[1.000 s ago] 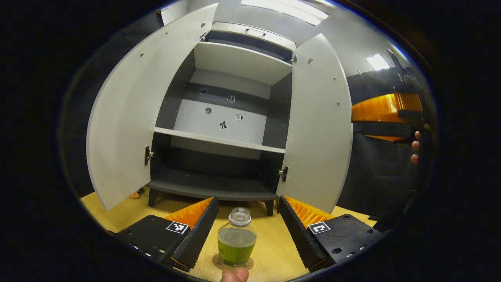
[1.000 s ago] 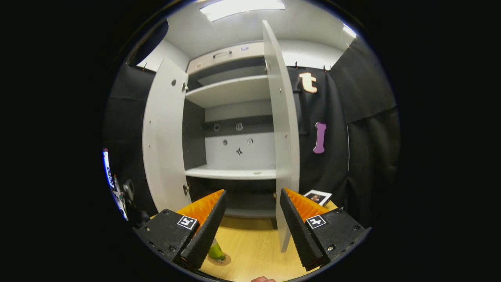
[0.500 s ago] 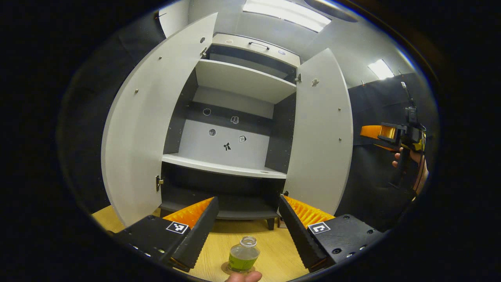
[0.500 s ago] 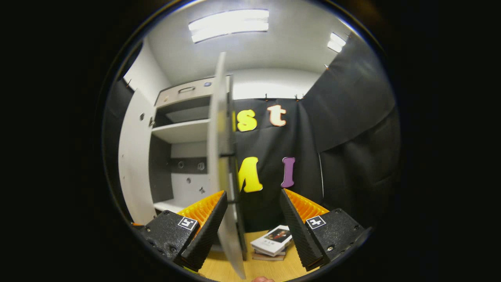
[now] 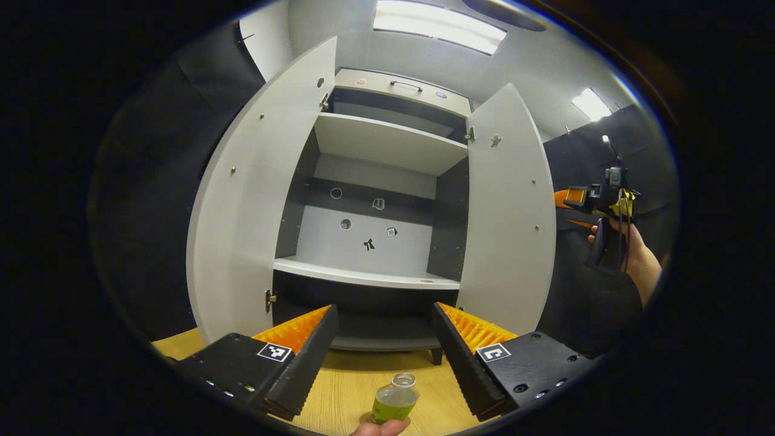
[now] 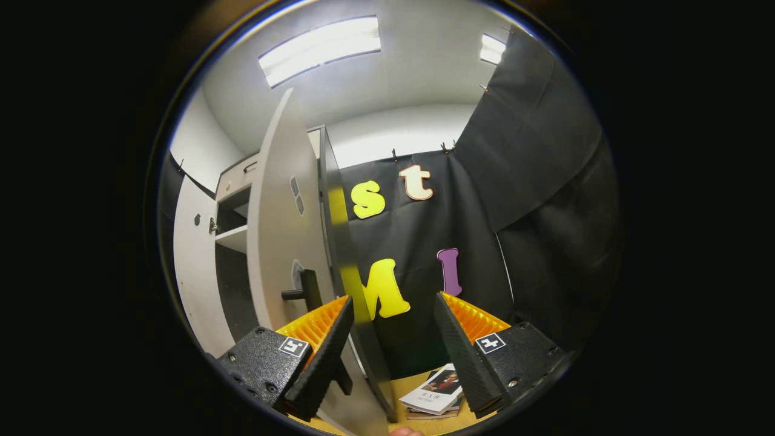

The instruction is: Grasp the bottle in the cabinet with the left hand and place it on the coaster, then close the right door with the right hand and the left door with the left hand.

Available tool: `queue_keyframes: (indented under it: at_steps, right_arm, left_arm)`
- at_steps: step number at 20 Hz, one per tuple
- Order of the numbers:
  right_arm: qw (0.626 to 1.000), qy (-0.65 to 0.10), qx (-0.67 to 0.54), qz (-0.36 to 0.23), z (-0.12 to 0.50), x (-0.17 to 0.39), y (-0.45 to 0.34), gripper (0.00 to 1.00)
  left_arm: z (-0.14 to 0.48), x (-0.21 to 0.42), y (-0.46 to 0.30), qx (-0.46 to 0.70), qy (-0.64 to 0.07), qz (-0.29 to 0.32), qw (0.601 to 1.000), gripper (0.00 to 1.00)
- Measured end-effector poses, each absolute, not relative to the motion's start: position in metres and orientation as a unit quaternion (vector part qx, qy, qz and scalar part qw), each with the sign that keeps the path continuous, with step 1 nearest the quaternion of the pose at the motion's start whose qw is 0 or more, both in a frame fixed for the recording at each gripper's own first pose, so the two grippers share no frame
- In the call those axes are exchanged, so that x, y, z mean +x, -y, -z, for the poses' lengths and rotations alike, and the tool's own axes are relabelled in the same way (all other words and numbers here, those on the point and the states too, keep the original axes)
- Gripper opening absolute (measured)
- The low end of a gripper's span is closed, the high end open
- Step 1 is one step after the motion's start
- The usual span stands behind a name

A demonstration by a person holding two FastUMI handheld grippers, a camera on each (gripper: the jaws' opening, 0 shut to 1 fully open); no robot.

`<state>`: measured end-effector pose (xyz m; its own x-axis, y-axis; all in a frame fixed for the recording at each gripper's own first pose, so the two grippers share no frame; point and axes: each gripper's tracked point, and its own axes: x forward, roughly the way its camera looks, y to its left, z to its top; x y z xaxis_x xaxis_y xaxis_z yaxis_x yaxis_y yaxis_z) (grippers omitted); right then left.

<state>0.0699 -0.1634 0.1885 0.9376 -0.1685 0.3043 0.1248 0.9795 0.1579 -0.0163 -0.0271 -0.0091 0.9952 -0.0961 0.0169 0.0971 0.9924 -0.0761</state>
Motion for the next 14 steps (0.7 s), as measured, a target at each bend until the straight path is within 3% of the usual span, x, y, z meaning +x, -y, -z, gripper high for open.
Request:
queue_keyframes:
  at_steps: [1,9,12,13,14]
  right_arm:
    - [0.98,0.168,0.07,0.073,-0.193,0.068,0.163,0.82]
    - [0.983,0.166,0.035,0.064,-0.194,0.069,0.138,0.82]
    - [0.988,0.151,0.01,0.035,-0.191,0.071,0.105,0.81]
    - [0.99,0.142,0.009,0.022,-0.187,0.072,0.094,0.81]
    - [0.99,0.139,0.012,0.01,-0.184,0.073,0.083,0.81]
  left_arm:
    - [0.01,-0.017,0.024,-0.038,0.005,0.044,0.998,0.95]
    - [0.009,-0.01,0.019,-0.036,0.011,0.038,0.999,0.99]
    - [0.014,-0.009,0.018,-0.044,0.005,0.04,0.998,0.95]
    - [0.014,-0.01,0.018,-0.047,0.005,0.041,0.998,0.99]
    - [0.015,-0.01,0.017,-0.048,0.004,0.04,0.998,0.95]
